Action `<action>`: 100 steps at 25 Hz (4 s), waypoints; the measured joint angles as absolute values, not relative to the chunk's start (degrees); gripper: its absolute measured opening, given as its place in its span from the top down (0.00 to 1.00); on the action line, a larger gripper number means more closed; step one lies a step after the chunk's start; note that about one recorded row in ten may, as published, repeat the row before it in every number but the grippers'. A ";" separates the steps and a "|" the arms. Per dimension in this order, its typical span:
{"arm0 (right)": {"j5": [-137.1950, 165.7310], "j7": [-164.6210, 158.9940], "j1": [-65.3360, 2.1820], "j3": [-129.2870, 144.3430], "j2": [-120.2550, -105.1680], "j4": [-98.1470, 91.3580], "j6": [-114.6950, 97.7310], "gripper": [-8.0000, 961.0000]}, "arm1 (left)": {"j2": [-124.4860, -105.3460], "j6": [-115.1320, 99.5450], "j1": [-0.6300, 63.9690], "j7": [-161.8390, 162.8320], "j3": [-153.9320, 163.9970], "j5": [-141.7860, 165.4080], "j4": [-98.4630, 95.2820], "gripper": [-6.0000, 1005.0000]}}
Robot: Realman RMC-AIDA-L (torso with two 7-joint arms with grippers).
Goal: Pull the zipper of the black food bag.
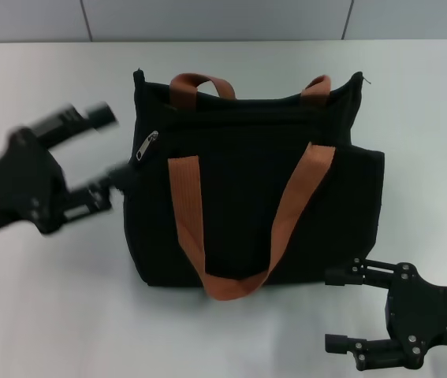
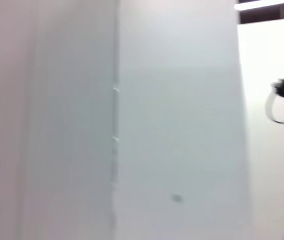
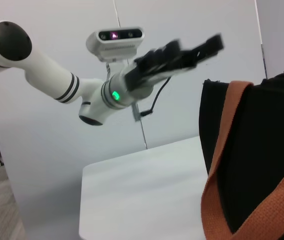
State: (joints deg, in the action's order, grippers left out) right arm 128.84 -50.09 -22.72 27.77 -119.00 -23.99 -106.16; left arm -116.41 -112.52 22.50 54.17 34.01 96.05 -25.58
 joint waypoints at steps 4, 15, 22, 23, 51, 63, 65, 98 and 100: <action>128.84 -50.10 -22.74 27.78 -119.00 -23.99 -106.20 0.13 | -114.21 -108.69 23.73 54.76 32.74 96.23 -26.59 0.27; 128.85 -50.09 -23.13 27.77 -119.00 -23.99 -106.14 0.13 | -112.84 -97.67 28.28 56.25 33.17 110.23 -28.66 0.28; 128.84 -50.09 -23.11 27.77 -119.00 -23.99 -106.14 0.13 | -114.33 -95.33 29.55 53.84 33.70 112.79 -28.71 0.28; 128.84 -50.09 -23.11 27.77 -119.00 -23.99 -106.14 0.13 | -114.33 -95.33 29.55 53.84 33.70 112.79 -28.71 0.29; 127.51 -50.34 -23.43 27.18 -119.03 -23.17 -108.15 0.13 | -115.14 -94.10 28.95 48.56 32.34 110.11 -28.40 0.91; 115.52 -60.29 -28.29 26.98 -119.13 -17.17 -116.54 0.13 | -115.84 -96.38 26.74 45.93 32.34 107.38 -28.55 0.97; 112.03 -70.69 -30.74 26.98 -119.16 -16.88 -116.06 0.13 | -116.02 -96.52 26.45 45.77 32.17 107.29 -28.63 0.97; 108.04 -122.03 -50.29 41.84 -119.28 -32.23 -100.62 0.13 | -116.68 -98.78 25.54 42.71 31.81 105.18 -29.90 0.96; 108.25 -126.71 -50.56 44.86 -119.16 -35.06 -100.17 0.13 | -116.76 -98.79 25.42 42.71 31.83 105.18 -30.13 0.96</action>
State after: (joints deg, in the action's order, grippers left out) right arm 108.25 -126.71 -50.56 44.86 -119.16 -35.06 -100.17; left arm -116.76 -98.79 25.42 42.71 31.83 105.18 -30.13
